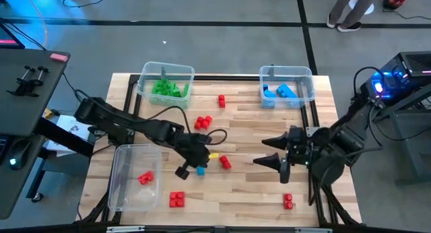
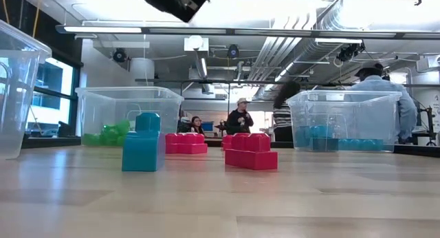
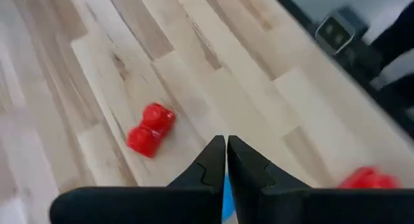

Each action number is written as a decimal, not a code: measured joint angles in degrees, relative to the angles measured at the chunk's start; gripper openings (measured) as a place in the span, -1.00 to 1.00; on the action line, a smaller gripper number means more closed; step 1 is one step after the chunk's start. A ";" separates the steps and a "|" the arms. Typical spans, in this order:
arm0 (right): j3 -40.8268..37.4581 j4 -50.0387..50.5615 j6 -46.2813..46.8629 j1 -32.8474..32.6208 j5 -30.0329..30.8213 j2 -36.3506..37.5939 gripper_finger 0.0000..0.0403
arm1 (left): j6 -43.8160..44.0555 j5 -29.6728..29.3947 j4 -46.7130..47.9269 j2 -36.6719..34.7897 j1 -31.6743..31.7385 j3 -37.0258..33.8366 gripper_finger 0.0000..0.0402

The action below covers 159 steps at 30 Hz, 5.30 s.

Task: Sort blocks
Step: Put the blue game piece into the top right transparent bin

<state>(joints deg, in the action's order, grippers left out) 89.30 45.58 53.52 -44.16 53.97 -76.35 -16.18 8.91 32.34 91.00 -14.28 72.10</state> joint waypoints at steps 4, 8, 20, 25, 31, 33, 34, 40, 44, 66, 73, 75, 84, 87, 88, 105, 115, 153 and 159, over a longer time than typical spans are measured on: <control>0.00 0.11 5.06 0.01 1.20 -0.45 0.18 | -8.68 -0.61 1.37 1.18 0.39 1.05 -0.80; -0.02 0.45 8.54 1.75 1.24 -0.96 0.18 | -15.04 -0.85 5.99 2.84 -0.28 3.45 -0.52; -0.09 0.44 10.84 7.29 0.21 -1.25 0.18 | -25.65 -1.44 10.50 11.40 -3.99 3.58 0.26; -0.11 0.54 10.67 8.27 -1.83 -1.27 0.18 | -28.45 -3.82 11.13 14.88 -3.50 3.60 0.36; -0.11 1.88 10.70 8.30 -2.07 -1.27 0.18 | -31.50 -4.72 10.14 19.10 -1.89 3.63 0.36; -0.11 1.95 10.62 8.31 -2.07 -1.27 0.18 | -31.50 -4.72 10.20 20.76 -1.43 3.63 0.36; -0.11 2.00 10.55 8.31 -2.09 -1.27 0.18 | -31.54 -4.72 10.09 21.66 -1.19 3.63 0.36; -0.11 2.23 10.53 8.24 -3.20 -1.27 0.18 | -27.84 -4.79 10.52 24.23 0.04 3.72 0.19; -0.11 3.25 10.53 8.24 -4.77 -1.27 0.18 | -23.51 -3.61 10.53 23.43 0.89 3.76 -0.31; -0.11 -9.85 -14.06 15.88 -15.25 -12.31 0.18 | 3.90 8.97 11.23 -9.61 17.13 4.68 -0.49; -0.17 -14.73 -36.86 19.95 -15.12 -18.07 0.18 | 5.46 -4.84 12.00 -8.76 9.48 4.65 -0.49; -0.17 -14.85 -37.18 21.10 -16.33 -18.52 0.18 | 5.15 -11.05 11.45 -8.22 7.03 4.61 -0.49; -0.17 -15.61 -38.38 24.78 -22.98 -18.54 0.15 | 5.40 -18.67 3.52 -7.82 2.56 4.59 -0.49; -0.17 -17.09 -40.38 25.12 -23.01 -18.54 0.04 | 4.81 -18.65 3.39 -7.82 2.45 4.59 -0.49; -0.17 -17.43 -40.92 25.12 -23.05 -18.54 0.00 | 4.67 -18.69 3.39 -7.82 2.47 4.59 -0.49; -0.15 -17.57 -42.04 26.30 -25.57 -18.54 -0.37 | 2.97 -16.98 -1.44 -7.74 2.67 4.59 -0.49; -0.07 -17.83 -44.32 26.30 -25.24 -18.47 -0.95 | 2.60 -16.92 -1.24 -7.90 2.64 5.74 -0.14; -0.15 29.40 -27.73 75.53 -26.76 -2.39 -1.00 | 44.52 -12.29 -36.93 -40.28 8.12 -36.65 0.06; -0.13 25.74 -39.35 88.55 -36.67 -4.87 -1.00 | 46.26 -18.31 -39.26 -39.91 8.37 -36.68 0.06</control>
<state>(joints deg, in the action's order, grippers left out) 89.17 71.32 14.17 44.38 17.31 -81.23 30.08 -9.40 -6.92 51.09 -5.91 35.42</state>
